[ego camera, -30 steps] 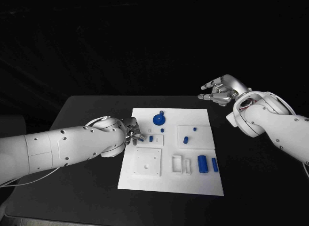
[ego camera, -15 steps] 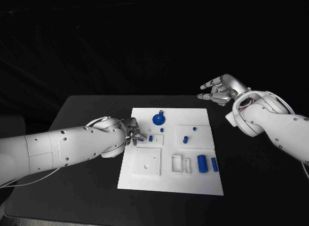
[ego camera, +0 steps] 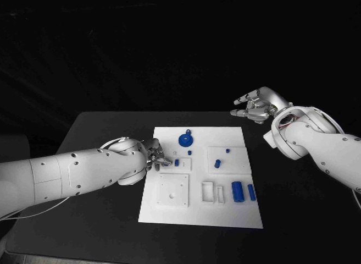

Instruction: Assemble the parts on the task board

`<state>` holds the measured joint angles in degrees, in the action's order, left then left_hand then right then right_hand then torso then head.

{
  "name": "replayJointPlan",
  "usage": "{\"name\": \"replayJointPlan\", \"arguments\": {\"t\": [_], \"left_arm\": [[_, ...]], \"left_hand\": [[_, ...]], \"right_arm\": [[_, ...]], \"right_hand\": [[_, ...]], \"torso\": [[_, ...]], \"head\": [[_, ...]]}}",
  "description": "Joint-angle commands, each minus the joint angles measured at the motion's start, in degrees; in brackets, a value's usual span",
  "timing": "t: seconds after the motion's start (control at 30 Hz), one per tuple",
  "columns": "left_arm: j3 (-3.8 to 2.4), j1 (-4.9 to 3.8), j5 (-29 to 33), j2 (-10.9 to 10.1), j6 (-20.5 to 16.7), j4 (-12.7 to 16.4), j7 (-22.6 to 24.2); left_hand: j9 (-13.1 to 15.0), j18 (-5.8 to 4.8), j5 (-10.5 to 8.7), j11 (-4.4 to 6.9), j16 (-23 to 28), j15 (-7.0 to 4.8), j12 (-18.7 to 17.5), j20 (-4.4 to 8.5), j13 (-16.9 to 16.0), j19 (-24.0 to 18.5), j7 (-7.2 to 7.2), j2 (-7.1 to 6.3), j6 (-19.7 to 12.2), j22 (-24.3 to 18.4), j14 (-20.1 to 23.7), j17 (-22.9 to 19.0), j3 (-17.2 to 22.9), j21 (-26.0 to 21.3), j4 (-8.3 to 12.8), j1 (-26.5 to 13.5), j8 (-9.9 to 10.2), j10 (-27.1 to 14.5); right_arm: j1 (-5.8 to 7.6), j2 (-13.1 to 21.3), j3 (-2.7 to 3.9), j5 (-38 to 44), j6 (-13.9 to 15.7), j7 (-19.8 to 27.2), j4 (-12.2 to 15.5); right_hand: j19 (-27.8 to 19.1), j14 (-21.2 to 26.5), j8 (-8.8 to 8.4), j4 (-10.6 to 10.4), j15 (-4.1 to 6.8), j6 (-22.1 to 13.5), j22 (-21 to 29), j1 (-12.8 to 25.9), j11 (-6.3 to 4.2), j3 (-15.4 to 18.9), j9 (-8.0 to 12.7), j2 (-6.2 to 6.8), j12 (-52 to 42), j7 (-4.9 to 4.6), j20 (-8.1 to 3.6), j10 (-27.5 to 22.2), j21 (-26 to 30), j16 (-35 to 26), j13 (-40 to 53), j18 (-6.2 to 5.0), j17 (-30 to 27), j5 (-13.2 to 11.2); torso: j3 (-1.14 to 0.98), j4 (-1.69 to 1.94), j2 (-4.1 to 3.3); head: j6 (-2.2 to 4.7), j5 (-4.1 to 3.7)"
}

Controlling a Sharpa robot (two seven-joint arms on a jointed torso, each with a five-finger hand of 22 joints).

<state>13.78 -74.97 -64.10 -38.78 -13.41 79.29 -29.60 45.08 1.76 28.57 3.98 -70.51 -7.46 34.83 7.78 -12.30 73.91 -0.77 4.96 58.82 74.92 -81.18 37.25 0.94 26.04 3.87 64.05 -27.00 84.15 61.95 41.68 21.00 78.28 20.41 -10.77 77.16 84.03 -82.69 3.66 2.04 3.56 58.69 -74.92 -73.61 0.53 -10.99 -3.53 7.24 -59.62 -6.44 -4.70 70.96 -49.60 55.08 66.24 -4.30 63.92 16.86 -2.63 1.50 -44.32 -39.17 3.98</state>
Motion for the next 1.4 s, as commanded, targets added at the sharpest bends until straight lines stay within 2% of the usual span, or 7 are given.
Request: {"name": "replayJointPlan", "arguments": {"t": [0.03, 0.43, 0.57, 0.73, 1.07, 1.17, 1.4], "left_arm": [[0.1, 0.23, 0.78, 0.31, 1.08, 0.14, 0.68], [0.09, 0.23, 0.43, -0.08, 0.77, -0.41, 0.19], [0.08, 0.23, 0.37, -0.3, 0.24, -0.46, 0.25], [0.07, 0.23, 0.35, -0.59, -0.45, -0.3, 0.42], [-0.06, 0.2, 0.89, -2.2, -1.02, 0.82, 1.27], [-0.55, 0.18, 1.97, -3.17, -0.73, 1.75, 1.92], [-3.32, -0.29, 9.49, -5.27, -0.01, 3.54, 5.81]], "left_hand": [[0.09, 0.11, -0.48, 0.44, 0.08, -0.09, 0.15, -0.02, 0.05, 0.3, -0.88, -0.73, 1.22, 0.9, -0.36, -0.29, -0.3, 0.11, -1.06, 0.35, 0.24, 2.69], [0.59, -0.09, -10.39, 0.27, 0.63, -0.03, -0.19, 0.1, 0.03, 0.31, -0.67, -6.08, 1.58, 0.87, -0.32, -1.28, -4.33, -0.17, -9.29, -1.59, -0.56, 2.68], [0.57, -0.13, -10.78, 0.2, 0.67, -0.04, -0.28, 0.12, -0.04, 0.36, -0.45, -10.27, 1.5, 0.87, -0.34, -1.5, -0.96, -0.36, -15.12, -1.28, -0.95, 2.69], [0.36, -0.12, -11.13, 0.14, 0.91, -0.06, -0.38, 0.13, -0.01, 0.43, -0.34, -13.08, 1.52, 0.89, -0.26, -1.88, -0.31, -0.46, -19.93, -0.81, -1.01, 2.69], [-0.94, -0.19, -11.51, -0.19, 2.22, 0.05, -1.42, 0.14, 0.34, 0.23, 0.22, -15.39, 0.41, 0.75, 0.11, -3.81, -1.3, -0.96, -20.31, -1.27, 0.36, 2.64], [-4.05, -0.6, -11.62, -0.48, 3.27, 0.13, -2.9, 0.33, 0.7, -0.19, 0.86, -15.56, -0.84, 0.61, 1.03, -5.16, -1.73, -1.7, -20.15, -0.77, 1.49, 2.49], [-24.54, -0.57, -11.49, -3.01, 6.4, 2.87, -14.18, -1.84, 5.08, -3.31, 4.79, -14.27, -7.2, -1.21, 6.49, -7.59, -2.46, -7.28, -17.14, 0.56, 6.31, -2.75]], "right_arm": [[-0.03, 0.01, 0.02, 0.07, -0.66, 0.51, 0.07], [-0.03, 0.13, 0.02, 0.06, -0.53, 0.53, 0.05], [-0.03, 0.13, 0.03, 0.06, -0.5, 0.55, 0.03], [-0.04, 0.12, 0.03, 0.05, -0.49, 0.55, 0.01], [-0.16, 0.18, 0.03, 0.05, -0.51, 0.56, -0.01], [-0.24, 0.22, 0.03, 0.05, -0.51, 0.57, -0.02], [-0.5, 0.35, 0.03, 0.05, -0.5, 0.56, -0.01]], "right_hand": [[0.61, -0.2, -0.1, -0.53, 0.04, 0.12, -6.19, 0.41, -0.13, 0.26, -0.05, -0.05, 0.0, -0.06, 0.1, -0.07, 0.02, -0.1, -0.02, -0.62, -0.01, 0.29], [0.61, -0.21, -0.11, -0.66, 0.03, 0.07, -6.19, 0.47, -0.12, 0.36, -0.05, -0.04, 0.01, -0.07, 0.1, -0.08, 0.02, -0.09, -0.03, -0.61, -0.01, 0.29], [0.61, -0.21, -0.1, -0.79, 0.02, -0.01, -6.17, 0.46, -0.11, 0.53, -0.05, -0.01, 0.02, -0.07, 0.11, -0.08, 0.1, -0.15, -0.04, -0.63, -0.05, 0.36], [0.61, -0.21, -0.1, -0.79, 0.02, -0.01, -6.17, 0.46, -0.11, 0.53, -0.05, -0.01, 0.02, -0.07, 0.11, -0.08, 0.1, -0.15, -0.04, -0.63, -0.05, 0.36], [0.61, -0.21, -0.1, -0.79, 0.02, -0.01, -6.17, 0.46, -0.11, 0.53, -0.05, -0.01, 0.02, -0.07, 0.11, -0.08, 0.1, -0.15, -0.04, -0.63, -0.05, 0.36], [0.61, -0.21, -0.1, -0.79, 0.02, -0.01, -6.17, 0.46, -0.11, 0.53, -0.05, -0.01, 0.02, -0.07, 0.11, -0.08, 0.1, -0.15, -0.04, -0.63, -0.05, 0.36], [0.63, -0.22, -0.1, -0.95, 0.02, -0.1, -6.17, 0.32, -0.1, 0.71, -0.05, -0.01, 0.05, -0.09, 0.11, -0.1, 0.13, -0.18, -0.07, -0.63, -0.07, 0.48]], "torso": [[0.01, -0.01, 0.01], [0.06, 0.02, 0.02], [0.1, 0.01, -0.03], [0.07, 0.02, -0.03], [0.07, 0.03, 0.06], [0.06, -0.01, 0.04], [0.06, 0.03, 0.1]], "head": [[0.05, -0.03], [0.12, -0.18], [0.19, -0.21], [0.2, -0.19], [0.22, -0.28], [0.3, -0.31], [0.42, -0.58]]}}
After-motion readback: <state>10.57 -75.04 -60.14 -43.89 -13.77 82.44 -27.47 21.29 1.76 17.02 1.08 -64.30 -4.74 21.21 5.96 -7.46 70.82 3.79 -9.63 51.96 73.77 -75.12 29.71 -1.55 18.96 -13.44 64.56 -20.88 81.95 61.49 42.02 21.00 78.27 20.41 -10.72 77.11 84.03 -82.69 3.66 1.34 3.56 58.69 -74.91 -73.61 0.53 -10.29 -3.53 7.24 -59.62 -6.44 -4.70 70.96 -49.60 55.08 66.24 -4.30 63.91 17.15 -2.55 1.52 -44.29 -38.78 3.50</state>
